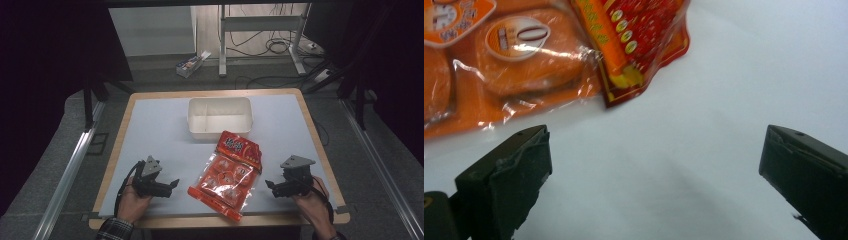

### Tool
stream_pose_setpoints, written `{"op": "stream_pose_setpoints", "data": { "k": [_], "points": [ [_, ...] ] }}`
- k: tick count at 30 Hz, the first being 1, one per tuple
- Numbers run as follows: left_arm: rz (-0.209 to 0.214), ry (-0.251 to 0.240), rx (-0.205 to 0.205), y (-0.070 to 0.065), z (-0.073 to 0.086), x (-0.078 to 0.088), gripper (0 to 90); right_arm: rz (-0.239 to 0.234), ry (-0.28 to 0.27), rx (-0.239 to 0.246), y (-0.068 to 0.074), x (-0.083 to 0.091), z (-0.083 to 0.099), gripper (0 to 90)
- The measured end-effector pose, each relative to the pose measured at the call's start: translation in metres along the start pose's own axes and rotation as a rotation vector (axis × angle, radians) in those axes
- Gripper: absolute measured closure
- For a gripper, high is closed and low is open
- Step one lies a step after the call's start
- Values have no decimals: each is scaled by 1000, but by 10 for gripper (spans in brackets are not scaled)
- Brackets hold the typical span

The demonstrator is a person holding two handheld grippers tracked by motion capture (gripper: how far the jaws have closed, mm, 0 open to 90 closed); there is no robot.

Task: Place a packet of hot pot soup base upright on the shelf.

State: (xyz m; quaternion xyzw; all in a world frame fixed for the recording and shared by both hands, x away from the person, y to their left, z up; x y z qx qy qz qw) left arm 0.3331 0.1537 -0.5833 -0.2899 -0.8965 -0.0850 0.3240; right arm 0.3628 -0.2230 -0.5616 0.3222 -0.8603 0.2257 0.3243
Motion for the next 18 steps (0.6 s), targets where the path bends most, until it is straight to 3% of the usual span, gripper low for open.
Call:
{"op": "stream_pose_setpoints", "data": {
  "k": [3, 6, 13, 18],
  "points": [
    [7, 9, -13, 1, 1, -1, 22, -31, -21, -26, -1, -2, 0, 1],
    [32, 9, 10, 0, 1, -2, 4, -36, -7, -23, -1, -4, 2, 0],
    [-11, 32, -16, 0, 2, -5, 0, -44, -15, -25, -1, -5, 2, 0],
    [-16, 59, -10, -4, 1, -8, 0, -52, -18, -20, 0, -6, 1, 0]
  ]
}}
Point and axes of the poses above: each handheld gripper's, and its own axes: x roughly backward along the jaws, z roughly out of its underside, y roughly to its left, the point moved 9 cm from there along -x, roughly forward along the jaws, and after that the axes turned 5 degrees about x, right-handed, at the moved point
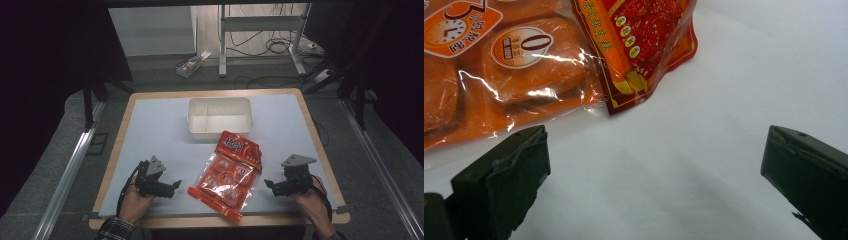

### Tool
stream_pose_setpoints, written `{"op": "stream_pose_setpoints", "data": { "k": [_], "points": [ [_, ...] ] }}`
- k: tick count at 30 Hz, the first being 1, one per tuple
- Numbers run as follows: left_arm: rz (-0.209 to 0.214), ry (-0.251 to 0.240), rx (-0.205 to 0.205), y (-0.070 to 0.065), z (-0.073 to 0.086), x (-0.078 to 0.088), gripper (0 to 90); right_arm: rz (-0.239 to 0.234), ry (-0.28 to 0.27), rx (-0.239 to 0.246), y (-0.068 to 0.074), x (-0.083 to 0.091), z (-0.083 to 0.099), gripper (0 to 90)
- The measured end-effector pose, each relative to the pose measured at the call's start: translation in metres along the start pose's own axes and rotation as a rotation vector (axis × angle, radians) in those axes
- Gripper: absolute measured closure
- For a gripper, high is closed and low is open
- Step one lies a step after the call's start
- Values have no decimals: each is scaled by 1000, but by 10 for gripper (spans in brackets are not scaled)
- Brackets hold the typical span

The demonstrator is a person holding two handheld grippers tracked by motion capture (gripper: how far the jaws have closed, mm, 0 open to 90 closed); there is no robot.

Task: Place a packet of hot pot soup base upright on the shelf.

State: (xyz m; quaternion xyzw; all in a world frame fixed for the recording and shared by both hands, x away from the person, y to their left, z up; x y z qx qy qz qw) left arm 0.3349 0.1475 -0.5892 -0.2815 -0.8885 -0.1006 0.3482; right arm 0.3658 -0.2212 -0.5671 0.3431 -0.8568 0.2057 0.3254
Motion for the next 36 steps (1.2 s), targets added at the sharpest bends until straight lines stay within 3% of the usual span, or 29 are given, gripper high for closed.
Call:
{"op": "stream_pose_setpoints", "data": {
  "k": [7, 10, 13, 19, 27, 36],
  "points": [
    [42, 1, 16, -9, -8, -2, 28, -12, -10, 8, 1, -2, -1, 0],
    [55, -10, 21, -12, -14, -3, 98, -16, -10, 15, 2, -2, -1, 0],
    [86, -31, 29, -16, -22, -4, 223, -23, -16, 14, 4, -3, -2, 0],
    [98, -41, 17, -21, -31, -12, 444, -26, -22, 21, 6, -4, -4, 0],
    [167, -18, 5, -32, -43, -27, 879, -26, -24, 33, 7, -4, -4, 4],
    [193, -15, 27, -38, -60, -53, 895, -13, -22, 53, 8, -5, -4, 9]
  ]
}}
Point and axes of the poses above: each handheld gripper's, and its own axes: x roughly backward along the jaws, z roughly out of its underside, y roughly to its left, the point moved 9 cm from there along -x, roughly forward along the jaws, and after that the axes turned 5 degrees about x, right-handed, at the moved point
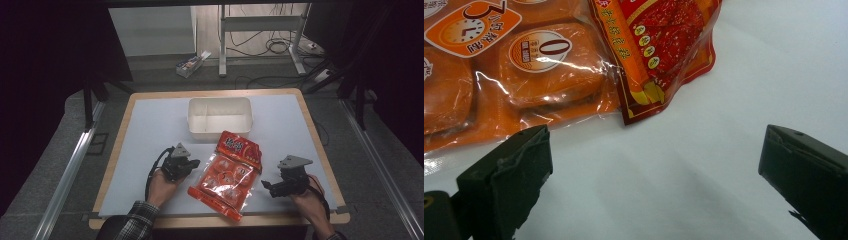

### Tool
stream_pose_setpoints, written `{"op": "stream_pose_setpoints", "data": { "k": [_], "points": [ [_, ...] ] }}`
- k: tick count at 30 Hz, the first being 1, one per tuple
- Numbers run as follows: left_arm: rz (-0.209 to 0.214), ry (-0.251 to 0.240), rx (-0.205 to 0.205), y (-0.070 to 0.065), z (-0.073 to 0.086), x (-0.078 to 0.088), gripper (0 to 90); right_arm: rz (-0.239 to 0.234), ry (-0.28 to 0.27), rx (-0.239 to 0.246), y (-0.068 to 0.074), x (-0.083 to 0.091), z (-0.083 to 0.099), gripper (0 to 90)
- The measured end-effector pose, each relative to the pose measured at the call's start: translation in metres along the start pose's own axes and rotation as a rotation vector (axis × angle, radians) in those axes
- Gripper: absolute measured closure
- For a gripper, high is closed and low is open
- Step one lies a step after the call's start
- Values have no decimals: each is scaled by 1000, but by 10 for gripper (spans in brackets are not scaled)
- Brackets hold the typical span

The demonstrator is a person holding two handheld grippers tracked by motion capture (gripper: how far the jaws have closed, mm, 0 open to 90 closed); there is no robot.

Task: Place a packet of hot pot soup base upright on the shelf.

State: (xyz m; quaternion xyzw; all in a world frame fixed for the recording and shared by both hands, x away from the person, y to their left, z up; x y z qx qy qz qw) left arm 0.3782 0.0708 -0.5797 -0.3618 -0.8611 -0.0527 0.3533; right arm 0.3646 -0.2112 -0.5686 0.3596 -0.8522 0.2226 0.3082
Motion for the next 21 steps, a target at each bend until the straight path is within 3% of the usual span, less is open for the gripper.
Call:
{"op": "stream_pose_setpoints", "data": {
  "k": [11, 17, 21],
  "points": [
    [26, 12, 5, -9, -11, -40, 894, 20, 19, 8, -2, -2, 3, 14],
    [45, 17, -4, -14, -21, -51, 897, 17, 29, 8, -2, -3, 4, 15],
    [29, 40, -21, -18, -25, -55, 898, 15, 28, 11, -2, -4, 4, 15]
  ]
}}
Point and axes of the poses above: each handheld gripper's, and its own axes: x roughly backward along the jaws, z roughly out of its underside, y roughly to its left, the point moved 9 cm from there along -x, roughly forward along the jaws, and after that the axes turned 5 degrees about x, right-handed, at the moved point
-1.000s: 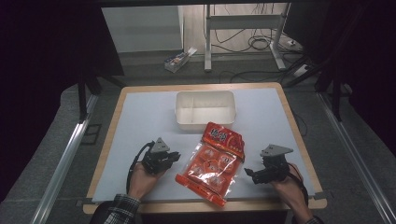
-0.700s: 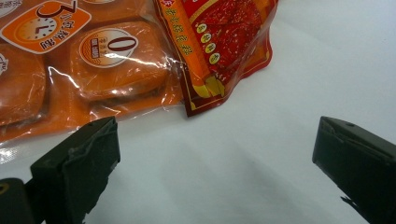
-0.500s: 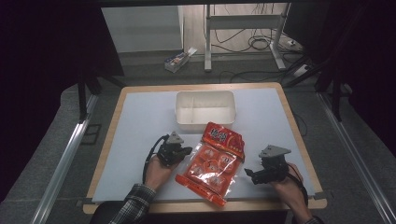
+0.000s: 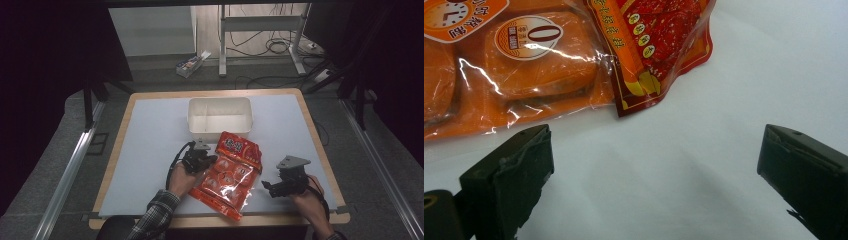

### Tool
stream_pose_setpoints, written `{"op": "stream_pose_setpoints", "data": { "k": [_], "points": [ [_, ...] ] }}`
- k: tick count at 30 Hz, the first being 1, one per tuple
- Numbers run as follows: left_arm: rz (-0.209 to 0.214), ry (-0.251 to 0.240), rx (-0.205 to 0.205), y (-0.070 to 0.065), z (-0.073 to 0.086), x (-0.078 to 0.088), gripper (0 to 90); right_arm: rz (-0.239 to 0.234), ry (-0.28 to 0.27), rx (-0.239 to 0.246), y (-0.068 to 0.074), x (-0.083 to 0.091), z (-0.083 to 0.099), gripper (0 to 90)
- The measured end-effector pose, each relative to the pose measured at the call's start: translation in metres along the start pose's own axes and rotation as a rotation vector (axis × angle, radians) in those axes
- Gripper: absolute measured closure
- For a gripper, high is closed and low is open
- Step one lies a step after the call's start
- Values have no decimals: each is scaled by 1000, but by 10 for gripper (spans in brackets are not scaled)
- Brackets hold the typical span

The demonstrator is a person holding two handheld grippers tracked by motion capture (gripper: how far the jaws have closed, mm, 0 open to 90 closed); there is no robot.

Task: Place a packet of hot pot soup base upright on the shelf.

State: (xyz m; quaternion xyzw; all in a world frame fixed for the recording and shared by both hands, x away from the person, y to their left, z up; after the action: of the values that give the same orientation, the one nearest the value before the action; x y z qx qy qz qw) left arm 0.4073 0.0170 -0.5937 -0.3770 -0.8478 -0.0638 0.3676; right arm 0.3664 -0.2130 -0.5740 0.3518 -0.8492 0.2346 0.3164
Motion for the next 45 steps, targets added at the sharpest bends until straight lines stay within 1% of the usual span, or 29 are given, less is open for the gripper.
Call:
{"op": "stream_pose_setpoints", "data": {
  "k": [3, 7, 8, 10, 12, 16, 18, 19, 20, 22, 23, 24, 25, 27, 29, 30, 32, 35, 36, 37, 39, 40, 41, 42, 43, 45],
  "points": [
    [-8, 12, -8, -1, -1, -1, 899, -3, 0, -3, 0, 0, 0, 15],
    [7, 10, -1, -4, -2, -3, 900, -3, -3, -8, 0, 0, 0, 15],
    [9, 18, -11, -4, -2, -4, 900, -3, -6, -10, -1, 0, -1, 15],
    [16, 19, -11, -7, -4, -6, 900, -1, -7, -16, -2, 1, -1, 15],
    [25, 34, -25, -9, -6, -8, 900, -4, -8, -22, -2, 1, 0, 15],
    [46, 50, -35, -15, -10, -13, 900, -7, -10, -24, -2, 1, 0, 15],
    [48, 51, -37, -18, -12, -14, 900, -7, -10, -24, -2, 1, 0, 15],
    [55, 55, -51, -23, -14, -18, 899, -8, -9, -23, -2, 2, 0, 15],
    [55, 55, -51, -23, -14, -18, 900, -8, -10, -24, -2, 2, 0, 15],
    [65, 57, -73, -33, -17, -23, 900, -7, -11, -23, -3, 2, 0, 15],
    [65, 57, -73, -33, -17, -23, 900, -5, -11, -24, -3, 2, 0, 15],
    [53, 64, -91, -34, -18, -23, 899, -5, -10, -27, -3, 2, 0, 15],
    [50, 63, -97, -33, -19, -23, 898, -4, -10, -28, -3, 3, 0, 15],
    [58, 48, -81, -31, -19, -23, 897, -5, -12, -32, -4, 3, 0, 15],
    [56, 46, -82, -30, -19, -21, 896, -7, -11, -33, -4, 3, 1, 14],
    [44, 30, -74, -28, -21, -17, 827, -11, -6, -40, -4, 2, 2, 13],
    [46, 19, -78, -27, -23, -12, 776, -18, -5, -46, -4, 2, 2, 12],
    [36, -5, -90, -27, -24, -3, 665, -26, -1, -55, -5, 2, 3, 12],
    [36, -5, -90, -27, -24, -3, 609, -26, -1, -55, -5, 2, 3, 12],
    [28, -22, -97, -26, -24, 5, 543, -37, -2, -71, -5, 1, 3, 12],
    [29, -39, -102, -26, -22, 13, 467, -46, -8, -80, -5, 2, 3, 11],
    [29, -39, -102, -26, -22, 13, 421, -46, -8, -80, -5, 2, 3, 11],
    [25, -48, -106, -26, -20, 18, 360, -54, -13, -90, -5, 2, 2, 11],
    [19, -51, -111, -25, -16, 25, 324, -57, -18, -95, -5, 2, 1, 11],
    [12, -47, -116, -24, -14, 28, 291, -56, -26, -95, -5, 3, 0, 11],
    [-16, -46, -121, -21, -8, 36, 227, -64, -51, -103, -4, 4, -3, 12]
  ]
}}
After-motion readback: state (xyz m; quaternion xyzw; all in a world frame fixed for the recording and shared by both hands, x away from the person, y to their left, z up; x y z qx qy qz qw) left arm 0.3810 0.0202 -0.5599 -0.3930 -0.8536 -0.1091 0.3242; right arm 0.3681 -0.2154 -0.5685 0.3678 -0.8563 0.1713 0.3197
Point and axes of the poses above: each handheld gripper's, and its own axes: x roughly backward along the jaws, z roughly out of its underside, y roughly to its left, the point moved 9 cm from there along -x, roughly forward along the jaws, and after that the axes turned 5 degrees about x, right-handed, at the moved point
